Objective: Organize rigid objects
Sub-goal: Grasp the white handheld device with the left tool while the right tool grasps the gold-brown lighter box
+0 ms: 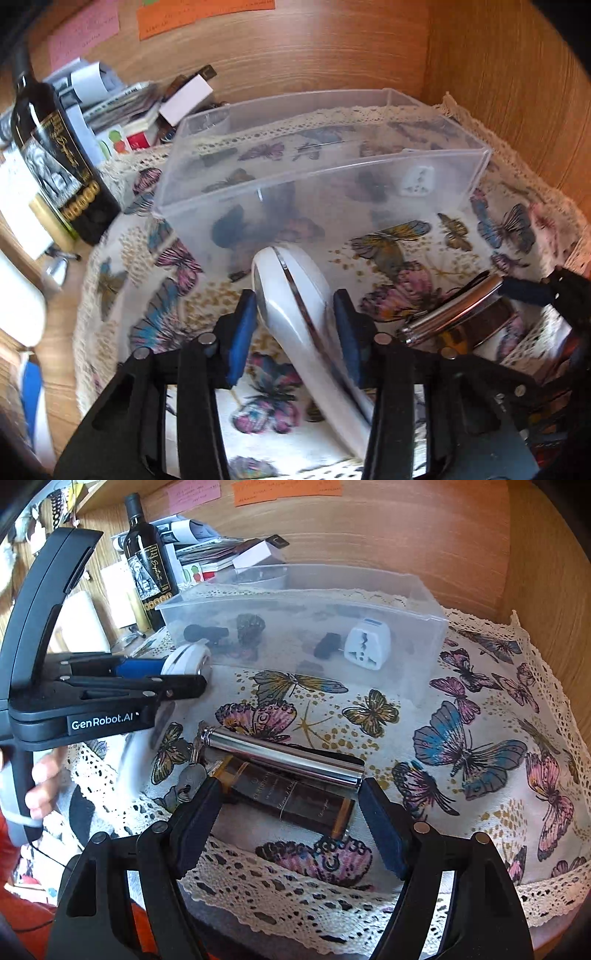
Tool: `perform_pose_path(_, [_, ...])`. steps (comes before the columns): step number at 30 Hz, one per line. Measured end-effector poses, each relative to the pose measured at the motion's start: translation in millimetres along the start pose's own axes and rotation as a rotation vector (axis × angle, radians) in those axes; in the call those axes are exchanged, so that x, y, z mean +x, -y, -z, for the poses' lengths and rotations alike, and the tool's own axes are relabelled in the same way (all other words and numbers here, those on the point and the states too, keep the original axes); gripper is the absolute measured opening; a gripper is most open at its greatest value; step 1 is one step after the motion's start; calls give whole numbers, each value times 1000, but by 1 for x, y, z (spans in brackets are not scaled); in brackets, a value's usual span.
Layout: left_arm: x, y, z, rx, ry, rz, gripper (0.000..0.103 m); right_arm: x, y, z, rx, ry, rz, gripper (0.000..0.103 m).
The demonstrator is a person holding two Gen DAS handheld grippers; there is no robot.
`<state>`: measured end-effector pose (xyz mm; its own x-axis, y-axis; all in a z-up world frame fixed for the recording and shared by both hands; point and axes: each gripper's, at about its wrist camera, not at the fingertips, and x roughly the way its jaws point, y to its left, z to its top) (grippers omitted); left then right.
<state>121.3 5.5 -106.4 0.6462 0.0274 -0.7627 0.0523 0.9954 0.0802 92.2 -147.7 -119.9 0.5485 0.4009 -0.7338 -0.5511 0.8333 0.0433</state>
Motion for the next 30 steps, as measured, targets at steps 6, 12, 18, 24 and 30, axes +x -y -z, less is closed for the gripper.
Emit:
perform_pose_path(6, [-4, 0, 6, 34, 1, 0, 40, 6, -3, -5, 15, -5, 11, 80])
perform_pose_path(12, [5, 0, 17, 10, -38, 37, 44, 5, -3, -5, 1, 4, 23, 72])
perform_pose_path(18, [6, -4, 15, -40, -37, 104, 36, 2, 5, -8, 39, 8, 32, 25])
perform_pose_path(24, [-4, -2, 21, -39, -9, 98, 36, -5, 9, -2, 51, 9, 39, 22])
perform_pose_path(30, [-28, -13, 15, -78, 68, 92, 36, -24, 18, -18, 76, 85, 70, 22])
